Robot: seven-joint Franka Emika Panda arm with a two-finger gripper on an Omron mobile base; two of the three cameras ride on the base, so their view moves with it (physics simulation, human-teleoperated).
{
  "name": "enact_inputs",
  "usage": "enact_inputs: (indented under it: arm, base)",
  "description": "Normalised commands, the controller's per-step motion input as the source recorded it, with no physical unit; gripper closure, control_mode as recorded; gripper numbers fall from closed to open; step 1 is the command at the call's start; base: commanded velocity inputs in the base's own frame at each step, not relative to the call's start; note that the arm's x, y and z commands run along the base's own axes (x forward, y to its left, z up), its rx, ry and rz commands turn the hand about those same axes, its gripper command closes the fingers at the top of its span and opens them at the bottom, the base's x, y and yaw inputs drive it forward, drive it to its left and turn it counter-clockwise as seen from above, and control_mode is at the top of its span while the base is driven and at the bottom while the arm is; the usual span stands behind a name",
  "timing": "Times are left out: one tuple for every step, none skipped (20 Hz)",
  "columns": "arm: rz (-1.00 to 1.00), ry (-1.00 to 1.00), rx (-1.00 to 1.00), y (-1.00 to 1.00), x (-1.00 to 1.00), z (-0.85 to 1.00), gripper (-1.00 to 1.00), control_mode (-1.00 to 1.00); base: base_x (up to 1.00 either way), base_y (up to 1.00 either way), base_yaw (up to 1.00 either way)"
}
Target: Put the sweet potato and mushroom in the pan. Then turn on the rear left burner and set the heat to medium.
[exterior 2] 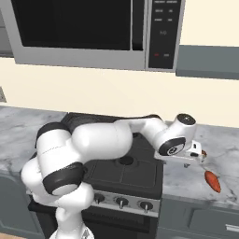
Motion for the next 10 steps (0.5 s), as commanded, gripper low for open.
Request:
enact_inputs:
  arm:
    - [-0.02, 0.04, -0.03, -0.56, 0.06, 0.0, -1.0, -1.0]
    - [-0.02, 0.04, -0.02, -0.56, 0.13, 0.0, -1.0, -1.0]
    - [-0.02, 0.03, 0.0, -0.6, 0.19, 0.0, -1.0, -1.0]
    - [-0.02, 0.03, 0.0, -0.62, 0.24, 0.0, -1.0, -1.0]
    - [0.0, 0.01, 0.0, -0.61, 0.16, 0.0, -1.0, -1.0]
    - [0.0, 0.0, 0.0, -0.62, 0.1, 0.0, -1.0, -1.0]
    - [0.0, 0.0, 0.0, -0.66, 0.0, 0.0, -1.0, -1.0]
    - [0.0, 0.01, 0.0, -0.57, 0.0, 0.0, -1.0, -1.0]
    - [0.0, 0.0, 0.0, -0.55, 0.0, -0.13, -1.0, -1.0]
    - [0.0, 0.0, 0.0, -0.49, 0.0, -0.12, -1.0, -1.0]
  base:
    - [0.0, 0.0, 0.0]
    - [0.0, 0.0, 0.0]
    - [0.0, 0.0, 0.0]
    - [0.0, 0.0, 0.0]
    - [0.0, 0.0, 0.0]
    - [0.0, 0.0, 0.0]
    - [0.0, 0.0, 0.0]
    - [0.0, 0.0, 0.0]
    - [0.0, 0.0, 0.0]
    - [0.0, 0.0, 0.0]
